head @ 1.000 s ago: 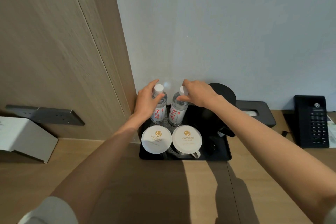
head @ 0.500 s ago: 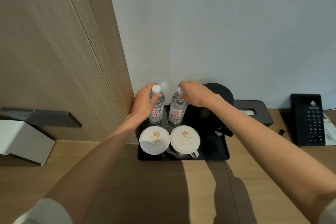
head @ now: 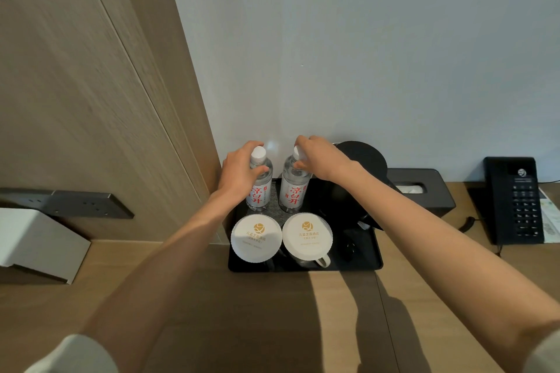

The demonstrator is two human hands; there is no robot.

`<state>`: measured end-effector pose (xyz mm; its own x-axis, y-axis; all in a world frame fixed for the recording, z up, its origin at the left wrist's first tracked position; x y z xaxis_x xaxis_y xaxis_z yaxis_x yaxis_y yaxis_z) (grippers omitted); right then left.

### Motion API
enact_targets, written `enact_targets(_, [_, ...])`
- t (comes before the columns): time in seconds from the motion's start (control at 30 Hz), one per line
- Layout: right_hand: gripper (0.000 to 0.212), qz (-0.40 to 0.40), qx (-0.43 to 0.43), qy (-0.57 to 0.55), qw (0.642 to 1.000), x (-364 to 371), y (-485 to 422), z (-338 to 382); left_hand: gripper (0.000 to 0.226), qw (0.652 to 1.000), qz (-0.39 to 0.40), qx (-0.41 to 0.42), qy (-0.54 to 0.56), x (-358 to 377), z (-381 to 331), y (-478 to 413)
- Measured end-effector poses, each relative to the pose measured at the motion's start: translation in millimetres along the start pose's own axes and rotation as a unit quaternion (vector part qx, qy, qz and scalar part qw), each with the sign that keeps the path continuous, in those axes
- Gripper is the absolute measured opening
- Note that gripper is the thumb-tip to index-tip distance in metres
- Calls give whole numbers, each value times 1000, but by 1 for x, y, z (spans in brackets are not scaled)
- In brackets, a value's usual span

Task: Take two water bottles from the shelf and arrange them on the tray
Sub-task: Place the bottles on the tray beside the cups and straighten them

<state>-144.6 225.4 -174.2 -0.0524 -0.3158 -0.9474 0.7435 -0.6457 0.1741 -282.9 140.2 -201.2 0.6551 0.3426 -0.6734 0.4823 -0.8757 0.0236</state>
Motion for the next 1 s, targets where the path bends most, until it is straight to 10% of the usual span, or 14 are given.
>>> enact_targets(1.0, [47,-109,-43,-23,993,-1,22,1,58,992,-11,76,-96,-13,-18,19])
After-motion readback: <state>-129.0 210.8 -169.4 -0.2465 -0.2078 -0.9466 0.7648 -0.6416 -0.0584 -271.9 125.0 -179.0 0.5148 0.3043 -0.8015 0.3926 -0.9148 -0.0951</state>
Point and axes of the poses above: each hand's wrist, its own y-axis away from the middle knuckle, its own x-axis out of the palm, z = x × y, the point moved 4 cm from there along -y, towards the middle knuckle, and after that the axes turned 8 degrees about -x, right-handed, at the moved point
